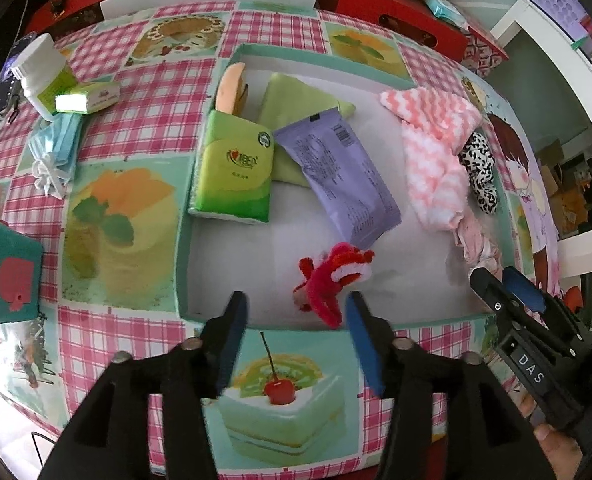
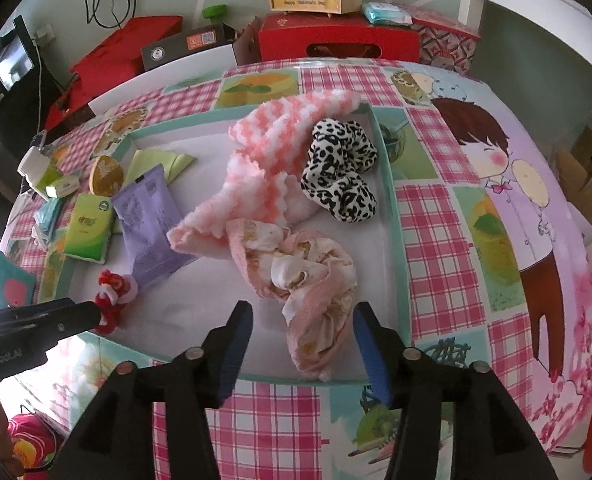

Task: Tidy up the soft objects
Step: 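Open the left tool to drop the red plush while the right tool releases the pink cloth into the tray, then move both tools back toward the blue face mask and green tissue pack, then grasp the blue face mask with the left tool while the right tool grasps the green tissue pack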

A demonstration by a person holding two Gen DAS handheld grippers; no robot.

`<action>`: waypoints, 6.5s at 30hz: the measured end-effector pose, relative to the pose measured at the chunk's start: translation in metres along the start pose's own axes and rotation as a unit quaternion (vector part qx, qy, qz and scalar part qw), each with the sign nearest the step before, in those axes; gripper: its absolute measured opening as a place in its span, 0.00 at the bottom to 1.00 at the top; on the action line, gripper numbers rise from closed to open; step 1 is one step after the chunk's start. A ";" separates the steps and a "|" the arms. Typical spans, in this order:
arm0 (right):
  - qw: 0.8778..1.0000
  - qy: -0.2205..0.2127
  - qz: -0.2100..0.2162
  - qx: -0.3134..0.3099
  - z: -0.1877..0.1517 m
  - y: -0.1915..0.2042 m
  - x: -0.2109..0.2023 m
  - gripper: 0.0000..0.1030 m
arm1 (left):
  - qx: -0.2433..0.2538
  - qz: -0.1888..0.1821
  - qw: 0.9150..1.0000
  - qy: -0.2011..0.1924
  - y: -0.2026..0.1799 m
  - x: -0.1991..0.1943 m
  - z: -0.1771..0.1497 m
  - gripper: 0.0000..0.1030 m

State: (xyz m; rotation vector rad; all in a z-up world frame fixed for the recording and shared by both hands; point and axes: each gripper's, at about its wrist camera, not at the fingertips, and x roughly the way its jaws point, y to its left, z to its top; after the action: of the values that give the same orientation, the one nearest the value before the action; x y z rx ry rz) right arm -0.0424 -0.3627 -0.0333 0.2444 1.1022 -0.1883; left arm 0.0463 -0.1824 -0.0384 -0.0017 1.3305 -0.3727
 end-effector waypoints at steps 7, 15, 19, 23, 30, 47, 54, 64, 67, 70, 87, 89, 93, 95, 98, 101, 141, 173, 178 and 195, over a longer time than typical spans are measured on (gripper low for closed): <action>1.000 -0.009 -0.011 -0.007 0.000 0.005 -0.010 0.70 | 0.000 0.010 1.000 -0.019 0.023 -0.024 -0.005 0.71; 1.000 -0.017 -0.020 -0.013 -0.002 0.011 -0.021 0.82 | 0.008 0.026 0.999 -0.038 0.027 -0.038 -0.014 0.82; 0.999 -0.019 -0.025 -0.011 -0.002 0.011 -0.025 0.86 | 0.011 0.032 0.999 -0.043 0.023 -0.039 -0.016 0.84; 1.000 -0.019 -0.024 -0.004 -0.004 0.009 -0.029 0.92 | 0.010 0.038 0.998 -0.048 0.025 -0.044 -0.020 0.86; 0.999 -0.025 -0.037 -0.007 -0.004 0.009 -0.035 0.99 | 0.009 0.037 0.998 -0.056 0.027 -0.047 -0.023 0.94; 0.998 -0.039 -0.055 -0.013 -0.007 0.013 -0.050 1.00 | 0.014 0.030 0.996 -0.085 0.031 -0.062 -0.028 0.94; 0.996 -0.055 -0.064 -0.012 -0.005 0.017 -0.052 1.00 | 0.015 0.026 0.994 -0.105 0.035 -0.067 -0.026 0.94; 0.997 -0.045 -0.064 -0.024 -0.003 0.028 -0.041 1.00 | 0.023 0.006 0.995 -0.095 0.043 -0.061 -0.018 0.94; 0.997 -0.042 -0.064 -0.030 0.000 0.033 -0.038 1.00 | 0.025 -0.002 0.995 -0.101 0.047 -0.064 -0.013 0.94; 0.997 -0.044 -0.058 -0.034 0.004 0.041 -0.038 1.00 | 0.031 0.001 0.992 -0.121 0.053 -0.072 -0.006 0.94; 0.996 -0.052 -0.015 -0.072 0.046 0.108 -0.012 1.00 | -0.025 0.007 0.988 -0.150 0.139 -0.098 0.041 0.94; 0.995 -0.052 -0.013 -0.080 0.051 0.118 -0.009 1.00 | -0.036 0.009 0.987 -0.155 0.151 -0.100 0.046 0.94; 0.994 -0.056 -0.008 -0.097 0.061 0.139 -0.004 1.00 | -0.067 0.014 0.986 -0.152 0.182 -0.101 0.057 0.94; 0.993 -0.056 -0.003 -0.105 0.065 0.151 -0.002 1.00 | -0.081 0.006 0.987 -0.139 0.196 -0.098 0.062 0.94; 0.992 -0.055 0.007 -0.115 0.071 0.166 0.002 1.00 | -0.089 -0.001 0.988 -0.125 0.216 -0.094 0.067 0.94; 0.990 -0.051 0.015 -0.128 0.075 0.183 0.008 1.00 | -0.091 0.008 0.990 -0.106 0.231 -0.092 0.073 0.94; 0.933 0.059 0.196 -0.297 0.154 0.334 0.109 0.91 | -0.147 -0.012 0.986 0.081 0.306 -0.012 0.163 0.90; 0.910 0.096 0.208 -0.346 0.148 0.378 0.156 0.59 | -0.153 -0.032 0.983 0.094 0.280 0.048 0.197 0.30; 0.917 0.098 0.197 -0.333 0.145 0.368 0.157 0.58 | -0.160 -0.031 0.983 0.090 0.284 0.042 0.186 0.26; 0.947 0.109 0.135 -0.271 0.115 0.323 0.148 0.58 | -0.186 -0.048 0.978 0.079 0.273 0.031 0.146 0.11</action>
State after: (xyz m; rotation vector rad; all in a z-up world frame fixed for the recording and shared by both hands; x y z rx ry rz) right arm 0.2084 -0.0903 -0.0836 -0.0831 1.2812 0.3964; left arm 0.2625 0.0354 -0.0900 -0.3569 1.5456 -0.2035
